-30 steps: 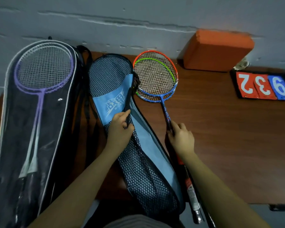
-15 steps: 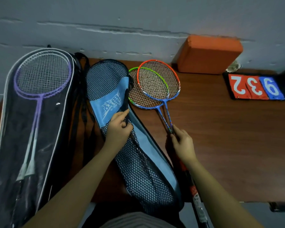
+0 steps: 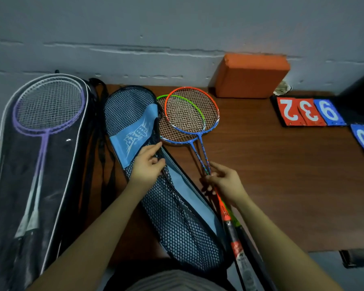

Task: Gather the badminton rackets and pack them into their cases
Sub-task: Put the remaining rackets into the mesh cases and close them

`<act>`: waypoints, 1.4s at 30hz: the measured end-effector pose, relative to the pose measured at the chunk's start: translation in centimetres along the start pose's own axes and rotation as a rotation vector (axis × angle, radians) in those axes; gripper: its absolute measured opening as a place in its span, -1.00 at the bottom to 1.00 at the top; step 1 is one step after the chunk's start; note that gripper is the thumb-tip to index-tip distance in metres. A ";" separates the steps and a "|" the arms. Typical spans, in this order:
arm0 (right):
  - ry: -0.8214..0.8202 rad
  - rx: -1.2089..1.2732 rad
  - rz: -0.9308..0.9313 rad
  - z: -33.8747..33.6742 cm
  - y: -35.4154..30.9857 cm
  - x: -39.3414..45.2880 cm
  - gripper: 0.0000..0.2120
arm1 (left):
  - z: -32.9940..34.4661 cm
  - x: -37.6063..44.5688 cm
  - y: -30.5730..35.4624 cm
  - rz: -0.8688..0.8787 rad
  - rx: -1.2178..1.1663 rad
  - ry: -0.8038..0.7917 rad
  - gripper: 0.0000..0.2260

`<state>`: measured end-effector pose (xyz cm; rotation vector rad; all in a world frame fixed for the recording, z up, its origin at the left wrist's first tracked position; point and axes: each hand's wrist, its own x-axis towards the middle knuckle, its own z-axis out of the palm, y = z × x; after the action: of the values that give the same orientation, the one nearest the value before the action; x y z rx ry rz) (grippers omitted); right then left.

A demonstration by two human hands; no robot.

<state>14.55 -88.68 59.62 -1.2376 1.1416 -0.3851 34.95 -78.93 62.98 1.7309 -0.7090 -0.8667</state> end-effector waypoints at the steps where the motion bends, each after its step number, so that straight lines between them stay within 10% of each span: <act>1: 0.021 -0.002 -0.029 0.1 -0.1 -0.3 -0.49 | 0.0 0.0 0.0 -0.001 0.001 -0.002 -0.57; 20: 0.428 -0.198 -0.349 -4.5 1.9 -6.0 -0.58 | 4.8 2.1 0.0 -0.075 -0.021 -0.144 -0.42; 42: 0.406 -0.099 -0.320 -7.1 4.2 -8.8 -0.59 | 6.5 3.0 0.2 -0.085 -0.082 -0.012 -0.40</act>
<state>3.43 -84.27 60.73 -1.4754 1.3161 -0.8595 31.33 -84.84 61.16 1.6939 -0.6034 -0.9523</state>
